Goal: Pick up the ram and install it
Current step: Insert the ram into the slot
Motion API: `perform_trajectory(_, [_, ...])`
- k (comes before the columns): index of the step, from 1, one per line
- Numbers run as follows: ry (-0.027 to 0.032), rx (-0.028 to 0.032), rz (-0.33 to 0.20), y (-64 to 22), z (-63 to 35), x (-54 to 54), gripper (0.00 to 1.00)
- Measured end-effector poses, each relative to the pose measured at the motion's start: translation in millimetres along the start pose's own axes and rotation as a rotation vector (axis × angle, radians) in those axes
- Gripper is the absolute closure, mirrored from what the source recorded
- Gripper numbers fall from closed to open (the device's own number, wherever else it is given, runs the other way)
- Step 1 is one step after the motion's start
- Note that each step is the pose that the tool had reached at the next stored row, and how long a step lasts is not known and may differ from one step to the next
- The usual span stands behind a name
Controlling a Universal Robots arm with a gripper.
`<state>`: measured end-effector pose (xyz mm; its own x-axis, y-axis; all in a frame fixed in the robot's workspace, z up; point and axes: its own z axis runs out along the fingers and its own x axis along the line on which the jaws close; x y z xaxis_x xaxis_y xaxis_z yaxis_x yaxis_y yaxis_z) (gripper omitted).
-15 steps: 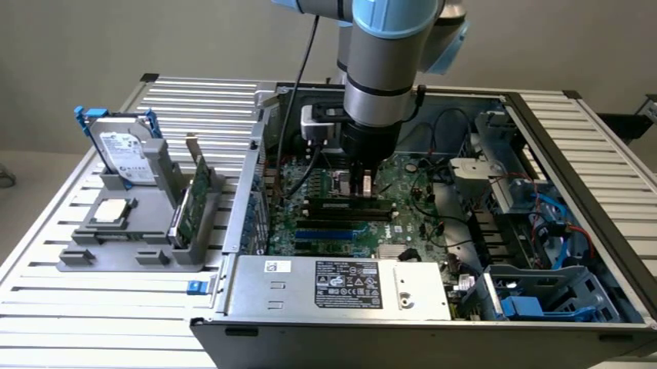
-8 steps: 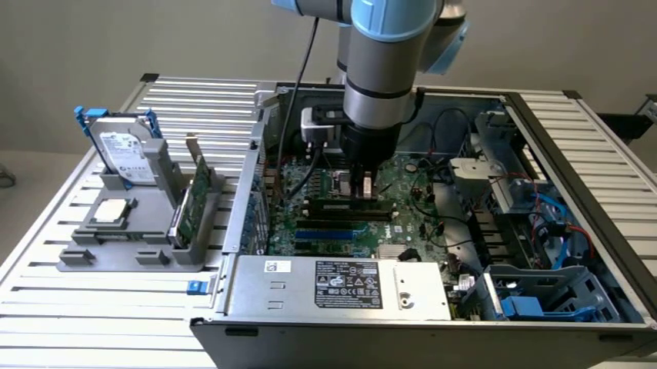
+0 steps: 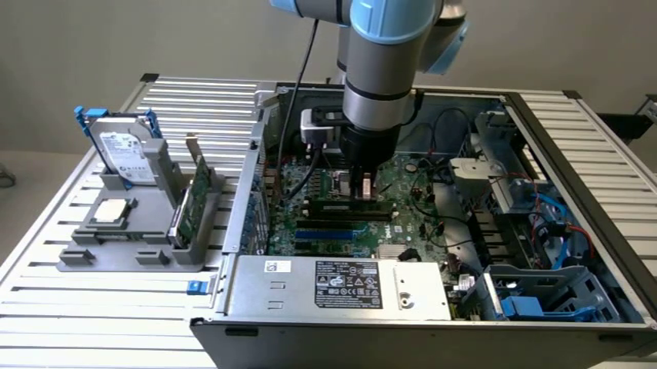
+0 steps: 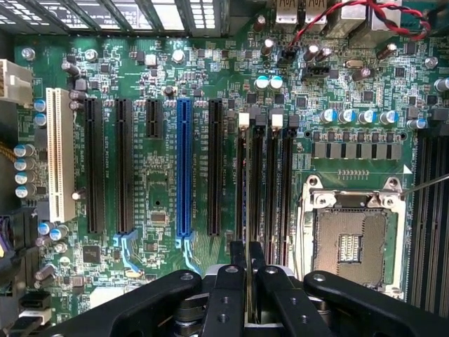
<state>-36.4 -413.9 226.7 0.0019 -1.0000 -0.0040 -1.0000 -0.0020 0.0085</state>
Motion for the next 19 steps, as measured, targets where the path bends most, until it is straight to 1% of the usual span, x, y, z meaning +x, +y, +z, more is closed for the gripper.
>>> perform_trajectory(7, [0.0015,0.0000,0.007,0.0,0.6,0.0,0.87])
perform_trajectory(16, [0.0065,0.0001,0.007,0.1,1.5,0.2,0.87])
perform_trajectory(19, [0.0068,0.0000,0.009,0.2,1.7,0.2,0.87])
